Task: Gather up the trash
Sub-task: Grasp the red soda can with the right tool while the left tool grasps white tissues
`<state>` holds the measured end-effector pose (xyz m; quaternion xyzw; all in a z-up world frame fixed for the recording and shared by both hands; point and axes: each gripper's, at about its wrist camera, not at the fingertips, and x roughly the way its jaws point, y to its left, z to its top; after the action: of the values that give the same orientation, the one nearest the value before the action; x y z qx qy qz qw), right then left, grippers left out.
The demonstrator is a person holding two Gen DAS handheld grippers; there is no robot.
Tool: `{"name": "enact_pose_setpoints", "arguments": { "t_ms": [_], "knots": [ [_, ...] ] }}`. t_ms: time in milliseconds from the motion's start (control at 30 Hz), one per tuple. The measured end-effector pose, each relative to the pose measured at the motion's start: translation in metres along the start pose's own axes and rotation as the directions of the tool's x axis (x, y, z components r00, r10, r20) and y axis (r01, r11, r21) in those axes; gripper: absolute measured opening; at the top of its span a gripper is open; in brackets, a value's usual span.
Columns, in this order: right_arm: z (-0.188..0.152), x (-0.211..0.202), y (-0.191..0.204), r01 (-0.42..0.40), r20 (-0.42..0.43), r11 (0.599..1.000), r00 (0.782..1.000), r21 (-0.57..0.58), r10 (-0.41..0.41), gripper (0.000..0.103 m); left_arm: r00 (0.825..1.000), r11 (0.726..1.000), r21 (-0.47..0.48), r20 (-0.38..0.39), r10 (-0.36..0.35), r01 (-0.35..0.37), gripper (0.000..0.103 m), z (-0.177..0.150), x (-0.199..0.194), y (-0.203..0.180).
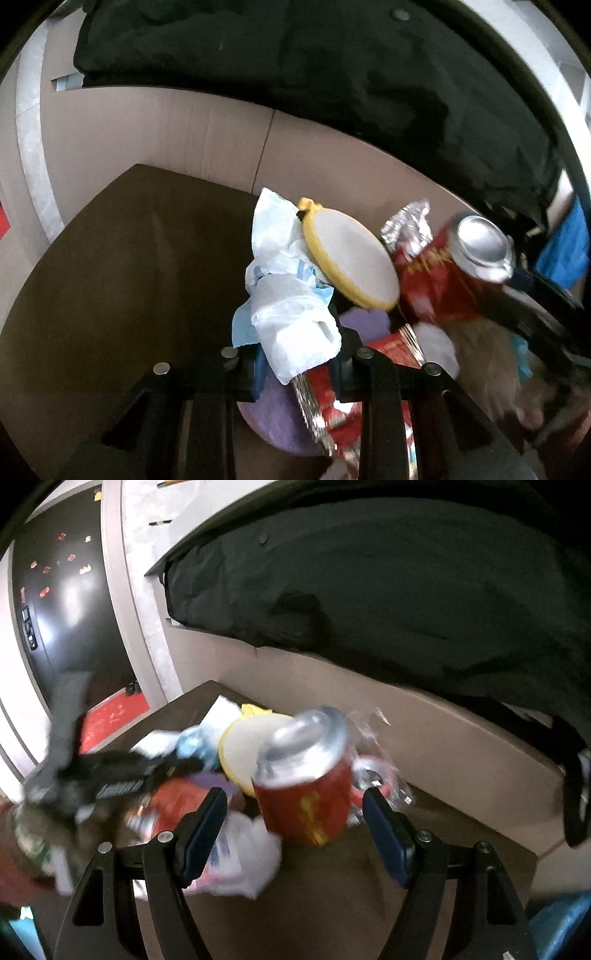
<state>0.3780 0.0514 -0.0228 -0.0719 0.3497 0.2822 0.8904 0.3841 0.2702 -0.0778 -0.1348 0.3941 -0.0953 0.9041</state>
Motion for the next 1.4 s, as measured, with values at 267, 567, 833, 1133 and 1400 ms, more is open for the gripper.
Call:
{"name": "enact_pose_setpoints", "arguments": {
  "t_ms": [267, 567, 833, 1133, 1400],
  "knots": [
    [0.021, 0.034, -0.004, 0.084, -0.069, 0.996, 0.994, -0.001, -0.084, 0.05, 1.0, 0.999, -0.004, 0.003, -0.031, 0.031, 0.038, -0.014, -0.016, 0.003],
    [-0.005, -0.022, -0.04, 0.109, -0.045, 0.993, 0.993, 0.051, -0.107, 0.046, 0.991, 0.992, -0.011, 0.034, -0.126, 0.127, 0.049, -0.023, -0.042, -0.009],
    [-0.031, -0.059, -0.072, 0.106, -0.024, 0.986, 0.994, 0.127, -0.104, 0.046, 0.969, 0.998, -0.042, 0.241, 0.054, -0.046, 0.063, -0.019, -0.09, -0.001],
    [-0.045, -0.066, -0.068, 0.079, -0.011, 0.989, 0.997, 0.123, -0.078, 0.046, 0.979, 0.969, -0.18, 0.082, 0.184, -0.167, 0.068, 0.0, -0.016, 0.025],
    [-0.057, -0.076, -0.045, 0.093, 0.004, 0.995, 0.996, 0.032, -0.093, 0.046, 0.972, 0.966, -0.167, 0.093, 0.214, -0.197, 0.037, -0.001, -0.022, 0.003]
  ]
}}
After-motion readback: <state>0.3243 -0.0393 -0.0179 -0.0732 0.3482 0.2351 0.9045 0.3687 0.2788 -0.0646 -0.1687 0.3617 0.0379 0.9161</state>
